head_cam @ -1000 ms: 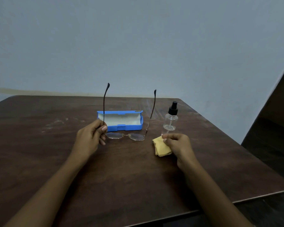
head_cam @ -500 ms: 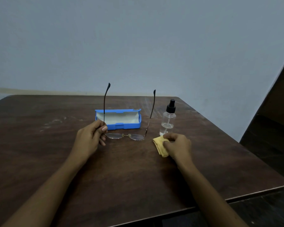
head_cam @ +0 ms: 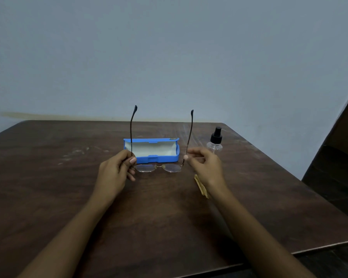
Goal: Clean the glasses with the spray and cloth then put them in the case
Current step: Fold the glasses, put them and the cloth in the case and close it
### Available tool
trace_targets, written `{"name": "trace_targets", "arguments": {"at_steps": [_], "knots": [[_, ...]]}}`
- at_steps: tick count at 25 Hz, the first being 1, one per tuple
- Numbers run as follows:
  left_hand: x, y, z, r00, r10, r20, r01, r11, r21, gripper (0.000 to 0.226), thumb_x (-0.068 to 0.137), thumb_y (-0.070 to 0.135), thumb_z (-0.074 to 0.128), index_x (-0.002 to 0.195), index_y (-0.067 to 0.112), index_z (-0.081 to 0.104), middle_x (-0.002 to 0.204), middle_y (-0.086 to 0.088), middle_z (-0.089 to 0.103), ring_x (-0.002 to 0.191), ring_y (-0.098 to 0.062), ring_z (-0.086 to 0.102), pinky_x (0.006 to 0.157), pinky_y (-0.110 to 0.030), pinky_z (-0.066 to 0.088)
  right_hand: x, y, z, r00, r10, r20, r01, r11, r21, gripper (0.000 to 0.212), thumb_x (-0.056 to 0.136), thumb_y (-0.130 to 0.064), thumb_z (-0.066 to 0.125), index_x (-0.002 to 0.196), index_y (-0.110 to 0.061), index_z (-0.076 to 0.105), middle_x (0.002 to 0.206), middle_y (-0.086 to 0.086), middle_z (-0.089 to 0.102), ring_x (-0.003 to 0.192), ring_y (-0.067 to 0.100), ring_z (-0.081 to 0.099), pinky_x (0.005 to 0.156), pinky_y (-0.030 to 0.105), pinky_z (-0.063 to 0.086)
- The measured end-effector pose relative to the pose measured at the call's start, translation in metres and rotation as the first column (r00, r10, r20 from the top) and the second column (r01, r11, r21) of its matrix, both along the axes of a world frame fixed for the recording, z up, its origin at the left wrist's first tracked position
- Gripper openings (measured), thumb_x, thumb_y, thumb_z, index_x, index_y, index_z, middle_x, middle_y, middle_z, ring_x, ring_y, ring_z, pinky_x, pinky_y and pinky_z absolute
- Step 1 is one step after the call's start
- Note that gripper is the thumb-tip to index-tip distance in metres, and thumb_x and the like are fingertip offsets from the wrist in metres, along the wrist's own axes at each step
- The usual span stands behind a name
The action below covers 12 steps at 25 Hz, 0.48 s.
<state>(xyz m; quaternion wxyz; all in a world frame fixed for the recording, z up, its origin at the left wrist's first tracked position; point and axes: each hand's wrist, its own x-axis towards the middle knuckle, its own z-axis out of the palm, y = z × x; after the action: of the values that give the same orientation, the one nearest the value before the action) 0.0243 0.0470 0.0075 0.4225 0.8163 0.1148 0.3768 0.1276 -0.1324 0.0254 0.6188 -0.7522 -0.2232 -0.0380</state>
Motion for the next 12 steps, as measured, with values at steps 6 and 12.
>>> {"name": "trace_targets", "arguments": {"at_steps": [6,12], "knots": [[0.001,0.004,-0.002,0.998,0.027,0.054,-0.023,0.998,-0.065,0.027,0.088,0.002,0.049,0.065,0.015,0.053,0.056,-0.009,0.057,0.047,-0.011,0.057,0.046,-0.009,0.044,0.012,0.019,-0.005,0.999,0.05,-0.014,-0.048,0.988,0.148,0.027,0.078,0.003,0.063,0.073,-0.022,0.057,0.072,-0.004,0.059,0.064,0.001,0.056,0.053,0.008,0.045],[0.001,0.007,-0.004,0.997,0.027,0.071,-0.018,0.993,-0.115,0.027,0.085,0.0,0.054,0.067,0.021,0.052,0.056,-0.006,0.061,0.047,-0.008,0.058,0.05,-0.01,0.046,0.008,0.013,-0.02,0.963,0.007,0.268,-0.02,0.999,0.046,0.014,0.079,0.0,0.065,0.079,-0.014,0.062,0.079,-0.003,0.065,0.066,-0.002,0.056,0.062,0.007,0.043]]}}
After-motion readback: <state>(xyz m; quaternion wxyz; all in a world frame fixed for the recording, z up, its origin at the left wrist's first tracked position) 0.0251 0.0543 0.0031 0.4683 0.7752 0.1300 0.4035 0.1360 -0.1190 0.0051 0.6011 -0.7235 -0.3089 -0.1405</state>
